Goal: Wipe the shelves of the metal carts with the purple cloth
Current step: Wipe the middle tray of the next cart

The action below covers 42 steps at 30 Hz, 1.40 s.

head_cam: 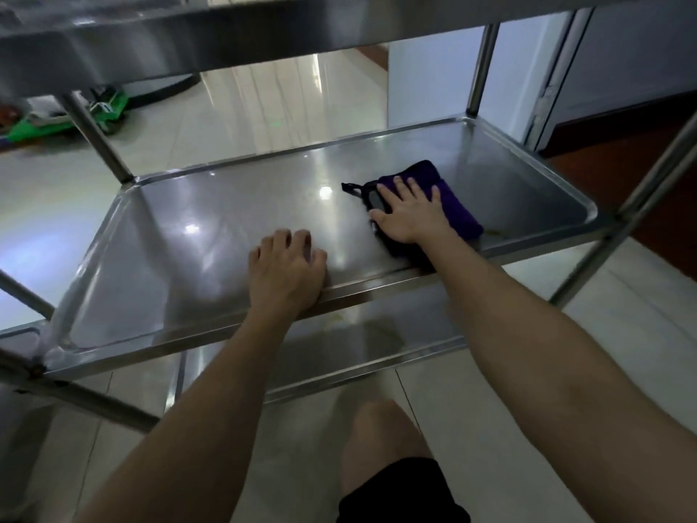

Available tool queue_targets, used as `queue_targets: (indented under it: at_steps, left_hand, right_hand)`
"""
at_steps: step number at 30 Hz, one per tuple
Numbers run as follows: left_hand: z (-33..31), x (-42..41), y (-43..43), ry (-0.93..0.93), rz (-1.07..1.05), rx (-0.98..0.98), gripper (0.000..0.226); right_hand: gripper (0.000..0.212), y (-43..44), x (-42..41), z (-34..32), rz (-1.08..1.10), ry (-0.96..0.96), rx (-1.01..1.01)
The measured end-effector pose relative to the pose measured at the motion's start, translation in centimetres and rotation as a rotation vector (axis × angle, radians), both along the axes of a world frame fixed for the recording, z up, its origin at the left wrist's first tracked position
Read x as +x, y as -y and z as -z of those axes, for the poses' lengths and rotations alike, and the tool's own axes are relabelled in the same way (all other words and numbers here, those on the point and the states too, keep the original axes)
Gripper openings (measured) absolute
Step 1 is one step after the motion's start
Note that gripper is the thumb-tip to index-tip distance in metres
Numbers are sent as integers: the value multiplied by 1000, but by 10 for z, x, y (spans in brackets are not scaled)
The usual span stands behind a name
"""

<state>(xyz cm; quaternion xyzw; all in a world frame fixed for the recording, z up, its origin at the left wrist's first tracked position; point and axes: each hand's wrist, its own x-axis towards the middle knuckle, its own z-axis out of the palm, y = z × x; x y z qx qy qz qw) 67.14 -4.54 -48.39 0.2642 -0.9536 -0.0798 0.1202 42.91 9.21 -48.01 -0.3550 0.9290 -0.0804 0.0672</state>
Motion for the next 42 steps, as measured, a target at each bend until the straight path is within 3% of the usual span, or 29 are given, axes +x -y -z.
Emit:
queue_targets:
  at_steps: [7, 14, 19, 28, 31, 35, 42]
  left_hand:
    - [11, 10, 31, 21, -80, 28, 62]
    - [13, 26, 58, 15, -182, 28, 65]
    - [18, 28, 62, 14, -178, 34, 61]
    - [20, 61, 75, 30, -182, 59, 61]
    - [20, 71, 75, 16, -175, 56, 50]
    - [20, 71, 79, 18, -171, 80, 53]
    - [23, 69, 81, -7, -189, 81, 48]
  right_hand:
    - [73, 49, 77, 8, -351, 10, -32]
    - [63, 27, 108, -6, -372, 84, -79]
    - [62, -14, 129, 2, -341, -82, -198]
    - [63, 49, 128, 0, -415, -29, -138]
    - [67, 94, 122, -9, -379, -31, -79]
    - [68, 112, 107, -13, -332, 35, -24]
    - [64, -34, -12, -7, 51, 21, 27]
